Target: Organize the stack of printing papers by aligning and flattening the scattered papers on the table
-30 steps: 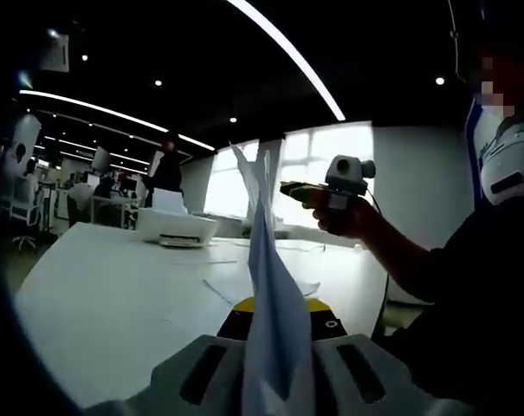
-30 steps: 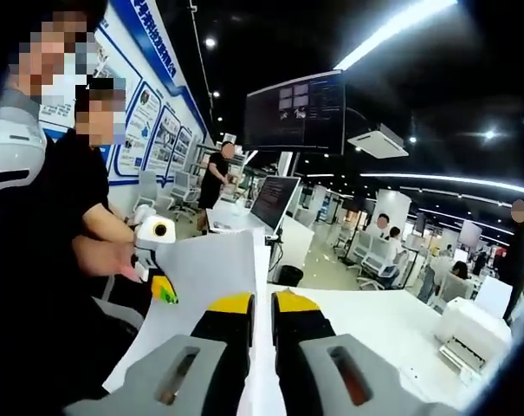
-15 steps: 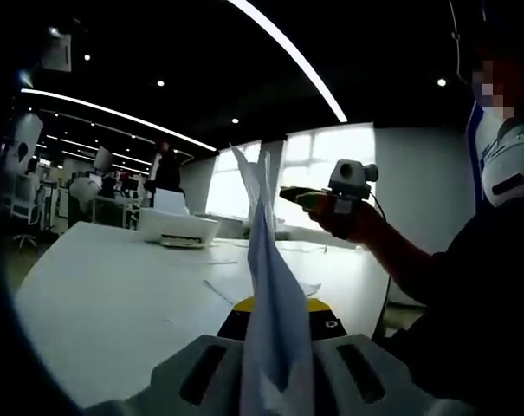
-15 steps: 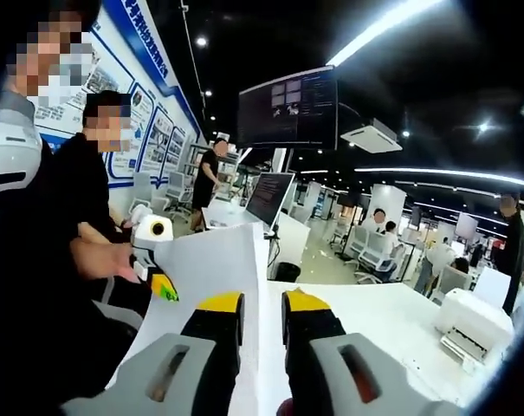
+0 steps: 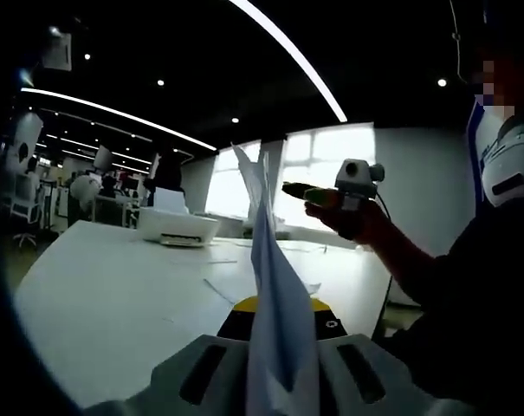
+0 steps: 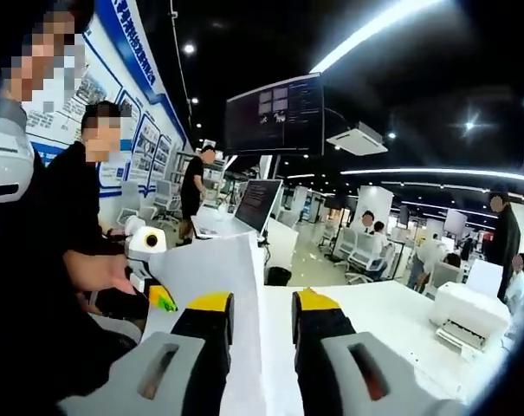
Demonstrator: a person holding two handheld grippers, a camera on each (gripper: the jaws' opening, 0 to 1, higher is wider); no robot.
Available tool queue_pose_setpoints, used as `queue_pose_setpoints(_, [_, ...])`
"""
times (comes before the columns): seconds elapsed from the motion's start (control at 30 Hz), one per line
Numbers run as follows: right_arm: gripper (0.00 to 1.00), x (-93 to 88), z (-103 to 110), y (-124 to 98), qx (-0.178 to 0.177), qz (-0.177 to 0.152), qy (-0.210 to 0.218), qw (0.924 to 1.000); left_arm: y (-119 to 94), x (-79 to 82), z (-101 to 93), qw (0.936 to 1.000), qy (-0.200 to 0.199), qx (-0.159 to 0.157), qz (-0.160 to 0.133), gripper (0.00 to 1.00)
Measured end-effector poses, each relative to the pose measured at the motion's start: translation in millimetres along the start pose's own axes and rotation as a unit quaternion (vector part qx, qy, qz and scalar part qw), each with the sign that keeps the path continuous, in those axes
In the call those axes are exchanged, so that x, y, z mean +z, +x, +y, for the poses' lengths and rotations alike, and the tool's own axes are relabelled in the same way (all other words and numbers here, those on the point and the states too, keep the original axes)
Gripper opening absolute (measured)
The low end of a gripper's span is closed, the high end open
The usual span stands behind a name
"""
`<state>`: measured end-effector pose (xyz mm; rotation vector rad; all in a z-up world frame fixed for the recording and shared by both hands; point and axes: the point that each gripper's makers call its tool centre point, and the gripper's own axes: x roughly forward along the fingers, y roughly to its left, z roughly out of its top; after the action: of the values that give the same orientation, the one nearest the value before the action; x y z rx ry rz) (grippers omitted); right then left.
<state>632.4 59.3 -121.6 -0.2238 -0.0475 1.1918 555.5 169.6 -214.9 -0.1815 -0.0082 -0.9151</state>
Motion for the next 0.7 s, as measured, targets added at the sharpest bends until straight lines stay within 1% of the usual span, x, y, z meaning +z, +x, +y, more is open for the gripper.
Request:
queue_pose_setpoints(0.07, [0.22,-2.2,-2,-2,-0.003,-0.002,0.006,1.0000,0,-0.2,0.0,1.0000,0.000,0.000,0.000,0.06])
queue_pose_setpoints(0.2, [0.16,-4.4,-2,-5,-0.002,-0.006,0.014,0.9999,0,-0.6,0.5,1.0000,-0.001,0.001,0.000,0.06])
queue_pose_setpoints(0.4, [0.16,-6.1,0,-6,-0.004,-0.009,0.011,0.9999,0,-0.5,0.8,1.0000,-0.003,0.002,0.000,0.06])
queue_pose_setpoints(0.53, [0.15,-10.5,1,-6,-0.011,-0.001,0.003,0.9999,-1,-0.6,1.3,1.0000,-0.005,0.003,0.000,0.06])
queue_pose_setpoints(0.7, [0.14,-13.1,-1,-7,-0.017,-0.001,0.000,0.9999,-2,-0.4,2.8,1.0000,-0.006,0.005,-0.001,0.06])
